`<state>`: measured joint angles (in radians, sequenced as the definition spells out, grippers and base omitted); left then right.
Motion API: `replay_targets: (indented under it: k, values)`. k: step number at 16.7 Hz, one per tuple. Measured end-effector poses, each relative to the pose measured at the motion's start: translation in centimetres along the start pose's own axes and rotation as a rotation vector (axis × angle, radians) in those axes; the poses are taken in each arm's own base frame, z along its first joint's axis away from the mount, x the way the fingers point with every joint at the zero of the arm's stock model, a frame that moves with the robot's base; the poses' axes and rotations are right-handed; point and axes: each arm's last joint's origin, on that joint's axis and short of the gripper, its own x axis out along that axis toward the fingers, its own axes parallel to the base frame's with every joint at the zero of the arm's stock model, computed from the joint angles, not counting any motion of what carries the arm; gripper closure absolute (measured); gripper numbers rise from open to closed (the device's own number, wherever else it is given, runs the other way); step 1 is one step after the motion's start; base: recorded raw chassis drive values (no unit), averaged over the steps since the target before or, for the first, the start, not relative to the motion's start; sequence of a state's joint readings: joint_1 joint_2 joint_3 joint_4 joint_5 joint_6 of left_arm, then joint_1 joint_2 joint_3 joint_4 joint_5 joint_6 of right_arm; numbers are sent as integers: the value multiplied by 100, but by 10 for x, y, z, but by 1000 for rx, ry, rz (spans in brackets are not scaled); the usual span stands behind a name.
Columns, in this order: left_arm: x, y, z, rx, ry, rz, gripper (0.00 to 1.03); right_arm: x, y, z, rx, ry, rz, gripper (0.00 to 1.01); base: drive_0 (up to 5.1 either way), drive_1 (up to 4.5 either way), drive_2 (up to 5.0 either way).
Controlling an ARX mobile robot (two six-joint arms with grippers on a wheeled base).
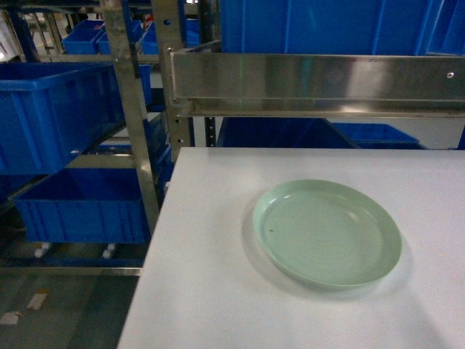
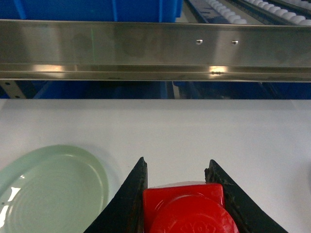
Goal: Sort and place red and yellow blocks in left bins
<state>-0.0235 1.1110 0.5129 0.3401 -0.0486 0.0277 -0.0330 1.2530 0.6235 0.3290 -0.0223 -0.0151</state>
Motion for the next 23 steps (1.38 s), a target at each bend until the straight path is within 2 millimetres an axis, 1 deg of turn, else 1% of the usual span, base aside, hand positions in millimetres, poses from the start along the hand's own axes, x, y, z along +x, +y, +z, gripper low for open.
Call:
replay_targets:
  k: [17, 23]
  values:
    - [0, 0, 0, 0, -2, 1, 75, 0, 0, 1, 0, 0, 0, 73, -473, 264, 264]
    - [0, 0, 0, 0, -2, 1, 75, 0, 0, 1, 0, 0, 0, 73, -486, 336, 148]
